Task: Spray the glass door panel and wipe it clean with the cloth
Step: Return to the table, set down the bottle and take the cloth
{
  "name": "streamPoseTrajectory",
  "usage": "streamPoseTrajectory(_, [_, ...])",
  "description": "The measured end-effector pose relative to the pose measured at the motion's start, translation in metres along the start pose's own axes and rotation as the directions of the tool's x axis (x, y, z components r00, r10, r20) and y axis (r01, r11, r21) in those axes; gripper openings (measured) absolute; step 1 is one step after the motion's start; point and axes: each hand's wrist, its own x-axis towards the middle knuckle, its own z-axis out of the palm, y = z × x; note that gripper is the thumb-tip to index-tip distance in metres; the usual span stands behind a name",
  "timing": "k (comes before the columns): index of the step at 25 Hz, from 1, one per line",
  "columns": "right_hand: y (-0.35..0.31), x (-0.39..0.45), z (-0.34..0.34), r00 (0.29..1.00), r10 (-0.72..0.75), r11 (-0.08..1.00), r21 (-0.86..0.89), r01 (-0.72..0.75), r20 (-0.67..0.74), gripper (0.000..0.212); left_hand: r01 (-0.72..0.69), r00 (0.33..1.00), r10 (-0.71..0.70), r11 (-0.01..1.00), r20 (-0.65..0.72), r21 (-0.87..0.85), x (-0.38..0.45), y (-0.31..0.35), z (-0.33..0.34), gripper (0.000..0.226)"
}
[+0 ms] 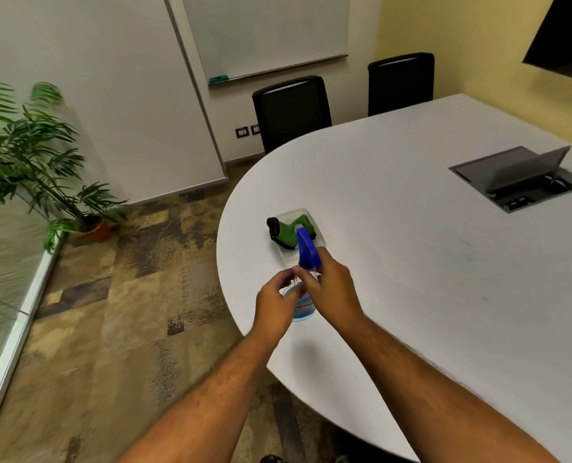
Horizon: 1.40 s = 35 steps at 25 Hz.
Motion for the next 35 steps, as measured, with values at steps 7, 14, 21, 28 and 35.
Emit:
streamPoseTrajectory(7, [0.051, 0.072, 0.004, 0.992, 0.031, 0.999, -0.015, -0.029, 0.123, 0.037, 0.170, 0.985, -0.171, 0.980, 0.001, 0.098, 0.077, 0.000, 0.045, 0.030])
streamPoseTrajectory(14, [0.087, 0.114, 0.018, 0.944, 0.092, 0.995, -0.004, -0.095, 0.316, 0.045, 0.308, 0.951, -0.300, 0.942, -0.075, 0.131, 0.115, -0.033, 0.069, 0.040])
streamPoseTrajectory(21, [0.120, 0.154, -0.005, 0.823, 0.136, 0.991, -0.088, -0.105, 0.552, 0.060, 0.320, 0.942, -0.304, 0.941, -0.140, 0.106, 0.118, -0.060, 0.060, 0.053])
streamPoseTrajectory(28, [0.149, 0.250, 0.020, 0.902, 0.021, 0.946, -0.302, 0.122, 0.430, 0.045, 0.352, 0.910, -0.329, 0.935, -0.253, 0.049, 0.139, -0.075, 0.041, 0.058])
streamPoseTrajectory(35, [0.153, 0.314, 0.082, 0.697, 0.170, 0.349, -0.704, 0.618, 0.696, 0.056, 0.337, 0.907, -0.336, 0.941, -0.254, -0.041, 0.146, -0.075, 0.035, 0.047])
